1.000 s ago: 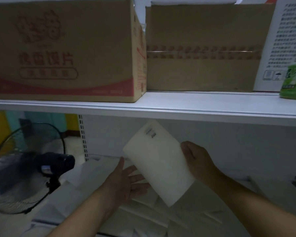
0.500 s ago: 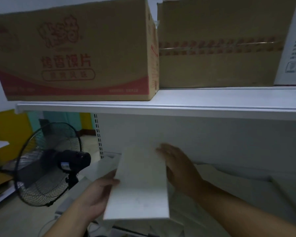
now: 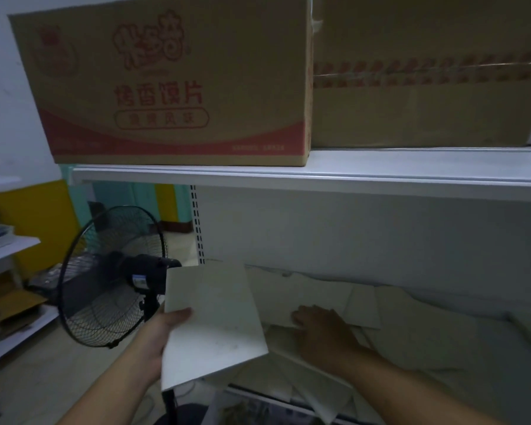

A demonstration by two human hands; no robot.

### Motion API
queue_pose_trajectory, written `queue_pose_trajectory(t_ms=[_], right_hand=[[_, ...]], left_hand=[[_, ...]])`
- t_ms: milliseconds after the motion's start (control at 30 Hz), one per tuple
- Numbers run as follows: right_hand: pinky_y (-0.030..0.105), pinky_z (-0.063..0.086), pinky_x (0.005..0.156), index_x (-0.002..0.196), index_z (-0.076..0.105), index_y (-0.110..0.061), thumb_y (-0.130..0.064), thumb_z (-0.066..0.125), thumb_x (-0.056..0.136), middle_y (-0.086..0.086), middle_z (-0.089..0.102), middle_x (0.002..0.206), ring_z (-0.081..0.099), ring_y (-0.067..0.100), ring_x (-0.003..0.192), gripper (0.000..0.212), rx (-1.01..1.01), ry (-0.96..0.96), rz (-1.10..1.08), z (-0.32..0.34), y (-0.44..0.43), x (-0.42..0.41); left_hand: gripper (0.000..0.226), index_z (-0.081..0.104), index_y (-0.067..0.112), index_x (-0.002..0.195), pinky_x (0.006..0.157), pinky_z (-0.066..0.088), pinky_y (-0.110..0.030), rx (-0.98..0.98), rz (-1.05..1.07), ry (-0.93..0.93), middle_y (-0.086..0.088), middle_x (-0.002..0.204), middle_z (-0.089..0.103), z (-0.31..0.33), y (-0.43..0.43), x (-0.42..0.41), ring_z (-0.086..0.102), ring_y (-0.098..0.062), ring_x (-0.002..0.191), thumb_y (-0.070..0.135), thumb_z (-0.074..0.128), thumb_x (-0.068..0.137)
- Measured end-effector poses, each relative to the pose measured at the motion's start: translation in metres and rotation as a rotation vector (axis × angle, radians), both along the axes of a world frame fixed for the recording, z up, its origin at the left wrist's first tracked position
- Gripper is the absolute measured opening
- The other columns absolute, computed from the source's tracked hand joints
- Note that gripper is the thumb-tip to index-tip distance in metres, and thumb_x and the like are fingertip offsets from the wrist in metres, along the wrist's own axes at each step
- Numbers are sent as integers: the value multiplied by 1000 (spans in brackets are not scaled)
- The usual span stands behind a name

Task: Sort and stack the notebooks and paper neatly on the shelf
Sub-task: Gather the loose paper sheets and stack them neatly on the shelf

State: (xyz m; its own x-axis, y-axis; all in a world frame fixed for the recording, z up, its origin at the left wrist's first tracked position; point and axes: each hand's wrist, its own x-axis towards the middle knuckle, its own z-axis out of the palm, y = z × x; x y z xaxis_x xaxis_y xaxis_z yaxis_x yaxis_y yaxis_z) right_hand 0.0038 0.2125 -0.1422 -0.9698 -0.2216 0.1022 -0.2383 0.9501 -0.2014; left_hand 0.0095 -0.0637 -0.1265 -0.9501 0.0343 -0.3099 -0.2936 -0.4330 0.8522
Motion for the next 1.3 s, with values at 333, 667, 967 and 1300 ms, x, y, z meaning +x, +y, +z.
queue_pose_trajectory(t_ms=[333,667,967,1300], right_hand=[[18,42,98,115,62,-20,-19,46,91,2,68,116,62,17,103,29,-322,608,585,9,-27,19],[17,33,100,133,48,-29,-65,40,86,-10,42,143,44,8,127,60,-619,-88,59,-4,-35,6],[37,53,64,89,60,3,-5,60,88,23,64,92,63,33,81,8,-1636,-599,-553,9,-74,-28],[40,56,73,90,67,-4,0,42,77,19,65,93,64,31,82,28,-1039,-94,-498,16,-53,-47]], left_hand=[[46,55,13,125,87,50,-51,-159,-50,83,-19,107,70,2,8,-1,66,-41,96,35,61,85],[49,50,8,129,83,52,-48,-171,43,118,-23,109,68,-12,-16,6,65,-42,98,10,61,82],[25,56,10,117,76,53,-45,-178,174,70,-25,107,65,-19,-44,24,63,-41,94,21,50,95],[14,61,20,105,87,50,-57,-242,231,77,-22,108,66,-9,-67,37,65,-42,97,22,52,94]])
